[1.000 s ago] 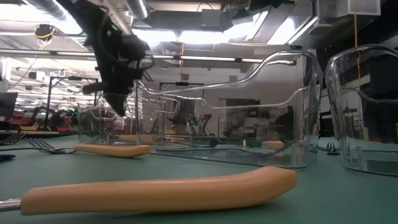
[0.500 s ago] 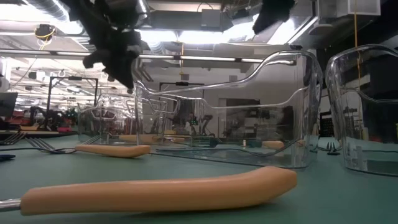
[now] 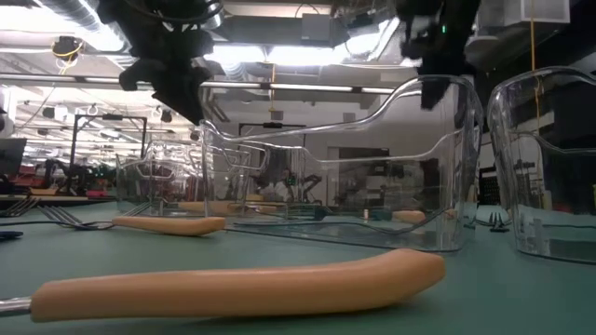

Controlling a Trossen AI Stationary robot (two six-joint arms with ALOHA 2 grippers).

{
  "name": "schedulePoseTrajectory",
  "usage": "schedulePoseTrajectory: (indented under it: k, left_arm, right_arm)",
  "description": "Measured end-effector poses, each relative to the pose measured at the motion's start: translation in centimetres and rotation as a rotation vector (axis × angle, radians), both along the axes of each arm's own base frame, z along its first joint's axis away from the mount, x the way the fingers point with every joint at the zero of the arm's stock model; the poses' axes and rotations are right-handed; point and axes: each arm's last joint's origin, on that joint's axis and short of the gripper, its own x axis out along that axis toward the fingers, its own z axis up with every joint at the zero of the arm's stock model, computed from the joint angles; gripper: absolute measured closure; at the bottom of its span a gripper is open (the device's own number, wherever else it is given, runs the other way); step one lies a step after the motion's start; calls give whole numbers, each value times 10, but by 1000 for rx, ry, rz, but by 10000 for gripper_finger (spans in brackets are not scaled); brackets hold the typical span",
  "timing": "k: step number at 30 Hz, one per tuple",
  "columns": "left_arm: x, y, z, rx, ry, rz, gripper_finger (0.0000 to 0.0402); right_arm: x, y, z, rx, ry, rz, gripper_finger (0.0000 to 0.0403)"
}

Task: Sort silverware by color (type)
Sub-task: Put the black fork into the bottom transparent bin

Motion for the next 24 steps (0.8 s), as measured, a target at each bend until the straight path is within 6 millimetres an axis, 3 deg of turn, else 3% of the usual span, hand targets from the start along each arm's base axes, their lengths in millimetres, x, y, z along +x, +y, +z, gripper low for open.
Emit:
schedulePoseTrajectory:
  k: [12,24]
  left_arm:
    - [1,-4,0,0,0,-17,372]
    - [1,-3,0,0,0,-17,372]
  right_arm:
    - [-17,-16,-85,172,-7,-145,307]
    - [-21,-12,-128,172,-53,-211,307]
